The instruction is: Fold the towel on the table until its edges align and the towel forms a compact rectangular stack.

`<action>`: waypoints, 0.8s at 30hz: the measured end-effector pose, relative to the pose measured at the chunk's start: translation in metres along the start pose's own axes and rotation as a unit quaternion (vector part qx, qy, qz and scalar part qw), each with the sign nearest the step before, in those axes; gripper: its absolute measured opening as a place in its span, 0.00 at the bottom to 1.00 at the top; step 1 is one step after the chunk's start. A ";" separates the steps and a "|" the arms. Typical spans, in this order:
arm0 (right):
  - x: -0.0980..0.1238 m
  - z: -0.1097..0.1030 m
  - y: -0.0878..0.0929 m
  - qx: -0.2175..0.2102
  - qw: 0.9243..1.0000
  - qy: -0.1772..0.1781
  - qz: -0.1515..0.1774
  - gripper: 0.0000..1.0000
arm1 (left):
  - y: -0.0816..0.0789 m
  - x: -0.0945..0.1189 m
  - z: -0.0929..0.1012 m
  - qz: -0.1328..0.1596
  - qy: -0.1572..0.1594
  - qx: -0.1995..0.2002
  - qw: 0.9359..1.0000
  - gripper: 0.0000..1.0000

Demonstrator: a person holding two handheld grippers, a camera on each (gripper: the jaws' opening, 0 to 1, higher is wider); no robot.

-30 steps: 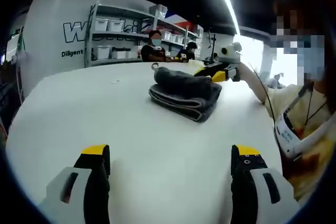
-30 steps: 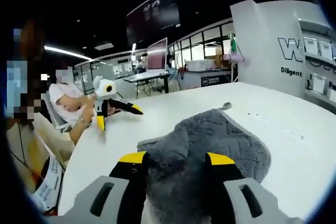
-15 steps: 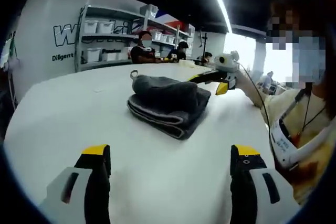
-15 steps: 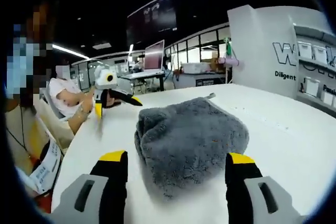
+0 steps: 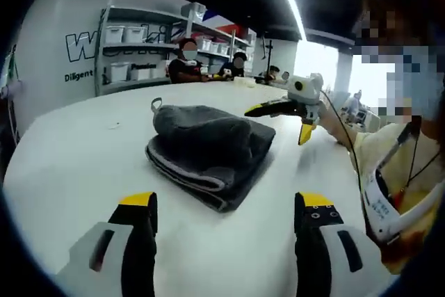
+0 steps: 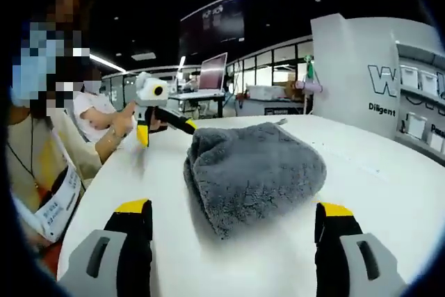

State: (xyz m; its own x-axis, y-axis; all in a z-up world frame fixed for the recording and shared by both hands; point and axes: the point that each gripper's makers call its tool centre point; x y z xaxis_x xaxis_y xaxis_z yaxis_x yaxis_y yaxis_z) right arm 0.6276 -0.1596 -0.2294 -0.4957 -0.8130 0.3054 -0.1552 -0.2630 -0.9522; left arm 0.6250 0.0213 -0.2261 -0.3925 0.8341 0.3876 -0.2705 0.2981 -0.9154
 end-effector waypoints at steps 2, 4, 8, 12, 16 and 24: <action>0.000 -0.001 0.003 -0.001 1.000 -0.001 -0.008 0.99 | -0.012 -0.003 0.004 0.019 -0.005 -0.002 1.000 0.73; 0.000 -0.001 0.005 0.002 1.000 0.002 -0.014 0.99 | -0.019 -0.006 0.006 0.032 -0.010 -0.002 0.999 0.68; 0.003 -0.002 -0.004 -0.005 1.000 0.009 0.003 0.95 | -0.031 -0.013 0.009 0.046 -0.013 -0.001 0.999 0.54; 0.003 -0.007 -0.004 -0.011 1.000 0.001 0.004 0.92 | -0.032 -0.025 0.015 0.023 -0.025 -0.036 0.999 0.52; 0.000 -0.012 0.001 -0.014 1.000 -0.010 -0.004 0.87 | -0.036 -0.040 0.019 0.005 -0.044 -0.080 0.996 0.53; -0.001 -0.021 0.003 -0.012 1.000 -0.023 -0.009 0.86 | -0.055 -0.046 0.013 0.039 -0.070 -0.087 0.993 0.26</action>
Point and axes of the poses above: the point that each gripper's makers call its tool centre point, and the gripper's own axes: x roughly backward along the fingers, z roughly to its right, y roughly out of its underside
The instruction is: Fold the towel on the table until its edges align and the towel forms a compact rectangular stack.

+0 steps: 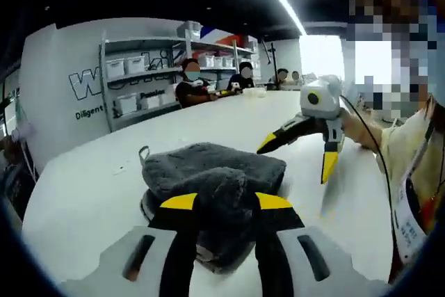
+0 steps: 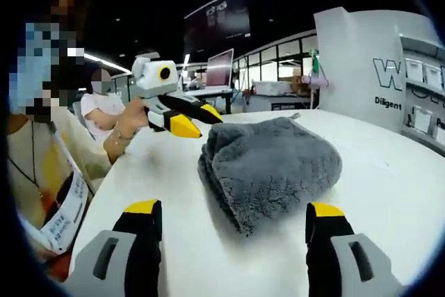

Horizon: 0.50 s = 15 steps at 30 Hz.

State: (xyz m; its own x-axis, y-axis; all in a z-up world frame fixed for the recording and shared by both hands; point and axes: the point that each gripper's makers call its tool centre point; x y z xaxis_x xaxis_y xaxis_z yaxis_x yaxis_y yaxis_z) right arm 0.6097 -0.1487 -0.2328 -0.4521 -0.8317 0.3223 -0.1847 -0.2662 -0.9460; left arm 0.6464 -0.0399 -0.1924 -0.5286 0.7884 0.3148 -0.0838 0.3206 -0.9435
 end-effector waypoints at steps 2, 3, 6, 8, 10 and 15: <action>0.000 -0.002 0.000 0.002 1.000 -0.002 0.000 0.86 | 0.001 -0.001 0.001 -0.002 0.000 -0.004 1.000 0.25; 0.000 -0.003 -0.001 0.004 1.000 -0.003 -0.001 0.86 | 0.001 -0.002 0.002 -0.003 0.001 -0.006 1.000 0.25; -0.001 -0.007 -0.001 0.008 1.000 -0.006 -0.001 0.85 | 0.002 -0.006 0.006 -0.005 0.006 -0.012 1.000 0.23; -0.002 -0.009 -0.001 0.010 1.000 -0.009 -0.001 0.85 | 0.002 -0.008 0.006 -0.003 0.005 -0.014 1.000 0.16; -0.003 -0.010 0.001 0.010 1.000 -0.009 -0.004 0.84 | 0.001 -0.010 0.005 -0.001 -0.004 -0.025 1.000 0.04; -0.004 -0.010 0.004 0.009 1.000 -0.010 -0.010 0.83 | -0.001 -0.006 0.006 -0.003 -0.016 -0.049 0.999 0.01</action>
Point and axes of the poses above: the point that each gripper's makers call its tool centre point, and the gripper's own axes: x roughly backward along the fingers, z roughly to its right, y roughly out of its underside
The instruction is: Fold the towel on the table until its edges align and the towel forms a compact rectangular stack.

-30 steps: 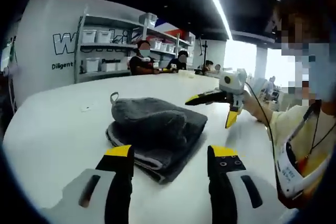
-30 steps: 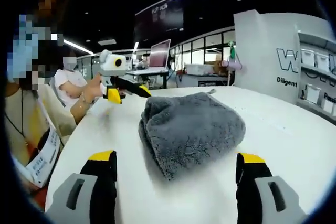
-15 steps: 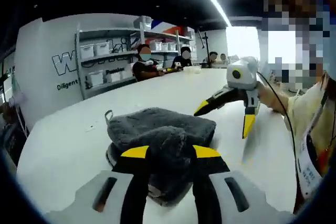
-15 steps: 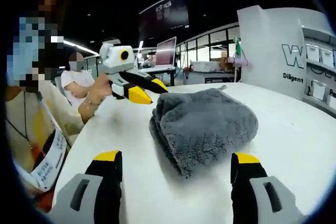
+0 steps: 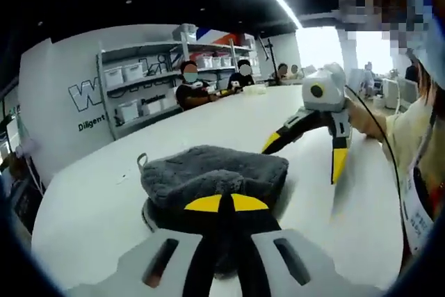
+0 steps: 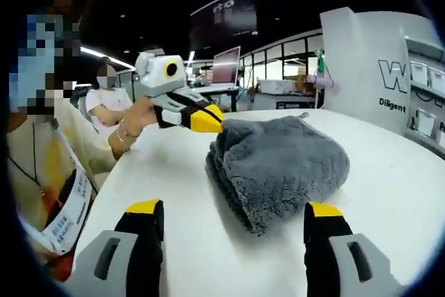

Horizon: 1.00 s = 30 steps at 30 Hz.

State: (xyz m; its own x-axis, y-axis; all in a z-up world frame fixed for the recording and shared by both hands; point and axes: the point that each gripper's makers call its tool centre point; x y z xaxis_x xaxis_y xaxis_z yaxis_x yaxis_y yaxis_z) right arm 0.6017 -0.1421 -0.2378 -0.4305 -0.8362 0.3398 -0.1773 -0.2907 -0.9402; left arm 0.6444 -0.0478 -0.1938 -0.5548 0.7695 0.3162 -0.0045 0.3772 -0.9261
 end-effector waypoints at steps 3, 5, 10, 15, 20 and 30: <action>0.000 0.001 0.000 0.000 1.000 0.001 0.000 0.83 | -0.010 0.004 -0.004 0.014 -0.009 -0.009 1.000 0.01; 0.000 0.001 0.001 0.000 1.000 0.001 -0.001 0.83 | -0.020 0.008 -0.010 0.032 -0.022 -0.015 0.999 0.01; 0.000 -0.001 0.002 0.001 1.000 0.000 -0.003 0.82 | -0.042 0.019 -0.021 0.066 -0.040 -0.022 0.997 0.01; 0.001 -0.001 0.003 0.002 1.000 0.000 -0.005 0.82 | -0.058 0.024 -0.027 0.091 -0.041 -0.023 0.995 0.01; 0.001 0.000 0.004 0.002 1.000 0.001 -0.009 0.82 | -0.075 0.029 -0.034 0.120 -0.044 -0.022 0.992 0.01; 0.000 0.004 0.008 0.007 1.000 0.005 -0.021 0.81 | -0.049 0.038 -0.069 0.088 -0.097 -0.007 0.991 0.01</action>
State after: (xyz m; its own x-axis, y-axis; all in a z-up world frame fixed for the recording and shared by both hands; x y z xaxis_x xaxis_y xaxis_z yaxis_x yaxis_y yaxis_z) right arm 0.6035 -0.1465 -0.2454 -0.4314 -0.8186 0.3791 -0.1827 -0.3322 -0.9253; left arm 0.6814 -0.0016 -0.1221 -0.6960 0.7106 0.1033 0.1177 0.2548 -0.9598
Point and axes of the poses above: the point that each gripper's makers call its tool centre point, and the gripper's own axes: x roughly backward along the fingers, z roughly to its right, y roughly out of its underside
